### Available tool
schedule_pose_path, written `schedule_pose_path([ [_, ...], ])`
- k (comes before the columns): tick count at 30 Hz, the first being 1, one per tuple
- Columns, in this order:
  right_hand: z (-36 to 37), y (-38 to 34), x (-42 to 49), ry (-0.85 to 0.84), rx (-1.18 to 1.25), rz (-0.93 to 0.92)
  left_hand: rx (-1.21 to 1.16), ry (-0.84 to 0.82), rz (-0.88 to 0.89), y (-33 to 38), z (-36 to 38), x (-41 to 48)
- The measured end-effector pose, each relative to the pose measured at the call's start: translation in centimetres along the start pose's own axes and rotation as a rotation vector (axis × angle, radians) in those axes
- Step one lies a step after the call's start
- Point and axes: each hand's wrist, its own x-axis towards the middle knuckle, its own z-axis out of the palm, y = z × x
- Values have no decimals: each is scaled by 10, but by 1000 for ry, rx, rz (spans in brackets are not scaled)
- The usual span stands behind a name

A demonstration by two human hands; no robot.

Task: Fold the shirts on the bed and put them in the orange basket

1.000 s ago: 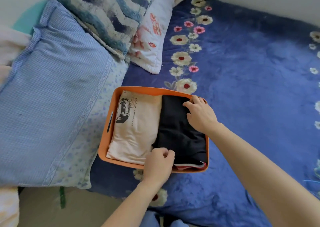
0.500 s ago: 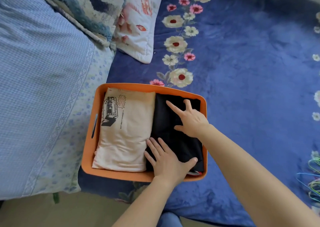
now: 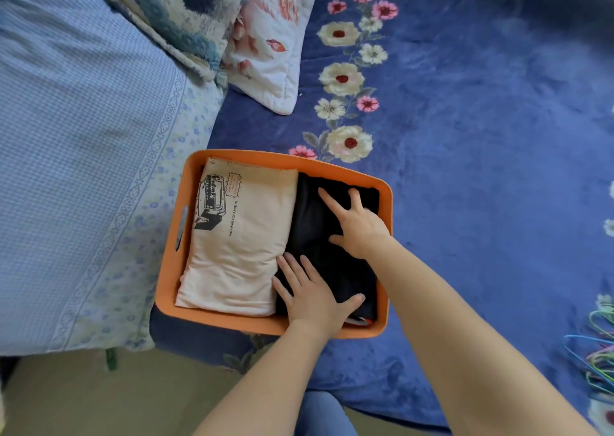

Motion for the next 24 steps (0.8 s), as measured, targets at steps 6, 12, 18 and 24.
schedule_pose_path([
  [6,-14,5,-60,-36,91,-80,-56,142,252,-29,-8,-32],
  [12,35,-6,-137,-104,-65,-107,144,57,567,-66,8,-65],
  [18,36,-12,-151,-121,-142,-132,260,26,417,-61,11,-74],
  [24,33,-13,-181,-206,1,-5,311,111,361,-74,6,-88],
])
